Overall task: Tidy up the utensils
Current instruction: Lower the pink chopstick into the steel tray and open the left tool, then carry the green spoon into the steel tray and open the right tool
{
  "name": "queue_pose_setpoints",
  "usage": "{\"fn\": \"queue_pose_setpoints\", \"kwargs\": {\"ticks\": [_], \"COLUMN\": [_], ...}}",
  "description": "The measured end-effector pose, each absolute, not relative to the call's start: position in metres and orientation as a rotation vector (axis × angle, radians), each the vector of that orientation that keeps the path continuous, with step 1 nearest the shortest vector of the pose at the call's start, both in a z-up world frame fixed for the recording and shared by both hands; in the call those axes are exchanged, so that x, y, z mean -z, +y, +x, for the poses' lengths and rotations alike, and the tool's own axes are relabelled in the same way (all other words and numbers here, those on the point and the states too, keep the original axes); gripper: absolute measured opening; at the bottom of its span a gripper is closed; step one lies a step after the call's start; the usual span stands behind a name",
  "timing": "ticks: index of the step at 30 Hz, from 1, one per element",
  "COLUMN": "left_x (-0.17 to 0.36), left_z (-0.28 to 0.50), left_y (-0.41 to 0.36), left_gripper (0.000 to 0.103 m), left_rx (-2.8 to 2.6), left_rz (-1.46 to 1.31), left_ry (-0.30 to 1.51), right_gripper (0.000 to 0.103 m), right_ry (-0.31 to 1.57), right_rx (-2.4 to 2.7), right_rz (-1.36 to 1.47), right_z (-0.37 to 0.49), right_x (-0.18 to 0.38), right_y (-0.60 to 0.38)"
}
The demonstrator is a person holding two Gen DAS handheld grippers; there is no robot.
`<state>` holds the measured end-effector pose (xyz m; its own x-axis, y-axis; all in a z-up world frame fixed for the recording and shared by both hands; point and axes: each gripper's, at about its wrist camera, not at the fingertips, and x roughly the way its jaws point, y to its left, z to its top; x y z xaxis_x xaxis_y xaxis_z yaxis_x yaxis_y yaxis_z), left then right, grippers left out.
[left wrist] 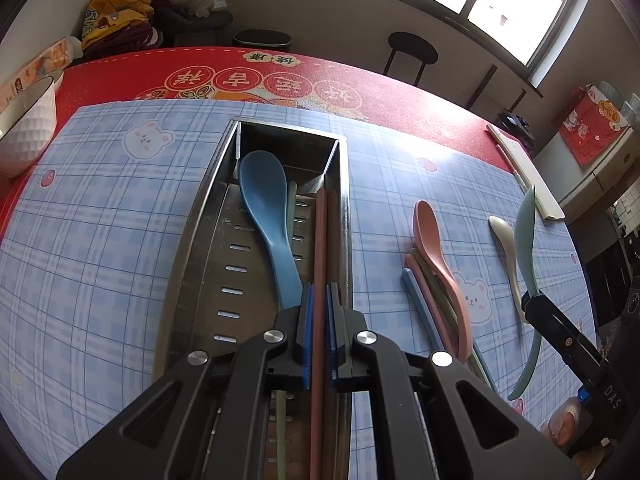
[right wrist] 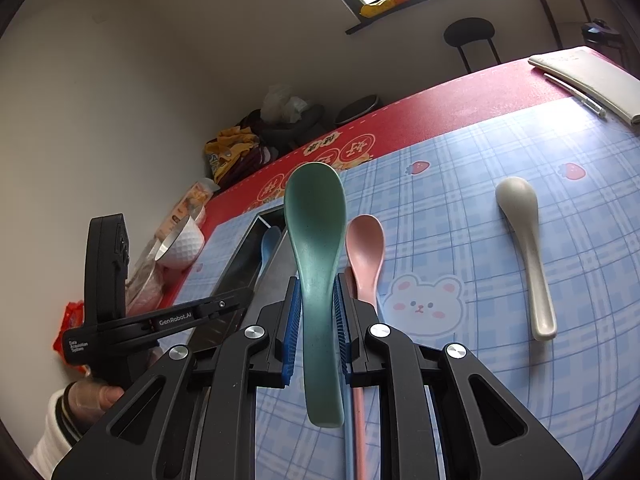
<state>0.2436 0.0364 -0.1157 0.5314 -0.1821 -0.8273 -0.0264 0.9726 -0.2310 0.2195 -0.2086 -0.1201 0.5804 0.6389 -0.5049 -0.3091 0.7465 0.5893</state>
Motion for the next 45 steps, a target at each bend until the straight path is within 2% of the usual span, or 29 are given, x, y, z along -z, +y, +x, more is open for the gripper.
{"fn": "queue_pose_setpoints", "kwargs": {"ticks": [6, 8, 12, 13, 15, 16, 17, 19, 20, 30, 38, 45], "left_x": [0.102, 0.096, 0.087, 0.086, 0.085, 0.084, 0.083, 0.083, 0.083, 0.084, 0.084, 0.088], "left_z": [0.233, 0.224, 0.2, 0.195, 0.185, 0.179, 0.175, 0.166, 0.163, 0.149, 0.14, 0.141], "left_y": [0.032, 0.028, 0.026, 0.028, 0.034, 0.037, 0.039, 0.046, 0.05, 0.083, 0.084, 0.093], "left_gripper": [0.013, 0.021, 0.024, 0.028, 0.04, 0.052, 0.068, 0.089, 0.095, 0.097, 0.097, 0.097], "left_rx": [0.113, 0.12, 0.109, 0.12, 0.134, 0.135, 0.136, 0.112, 0.102, 0.097, 0.192, 0.146], "left_rz": [-0.156, -0.083, 0.041, 0.041, 0.042, 0.05, 0.063, 0.096, 0.106, 0.032, 0.011, 0.024], "left_ry": [0.954, 0.91, 0.789, 0.764, 0.714, 0.681, 0.65, 0.594, 0.568, 0.459, 0.482, 0.482], "right_gripper": [0.017, 0.017, 0.017, 0.017, 0.017, 0.017, 0.017, 0.017, 0.017, 0.017, 0.017, 0.017], "right_ry": [0.778, 0.782, 0.79, 0.793, 0.797, 0.797, 0.792, 0.781, 0.777, 0.77, 0.749, 0.808], "right_rx": [-0.574, -0.574, -0.565, -0.56, -0.553, -0.554, -0.554, -0.548, -0.544, -0.511, -0.442, -0.424], "right_rz": [0.474, 0.472, 0.461, 0.459, 0.45, 0.448, 0.45, 0.451, 0.449, 0.382, 0.381, 0.406], "right_z": [0.222, 0.223, 0.224, 0.224, 0.224, 0.224, 0.224, 0.222, 0.222, 0.223, 0.221, 0.225], "right_x": [0.123, 0.123, 0.126, 0.127, 0.128, 0.127, 0.127, 0.125, 0.125, 0.129, 0.128, 0.131], "right_y": [-0.209, -0.208, -0.205, -0.205, -0.204, -0.204, -0.205, -0.206, -0.207, -0.198, -0.204, -0.187]}}
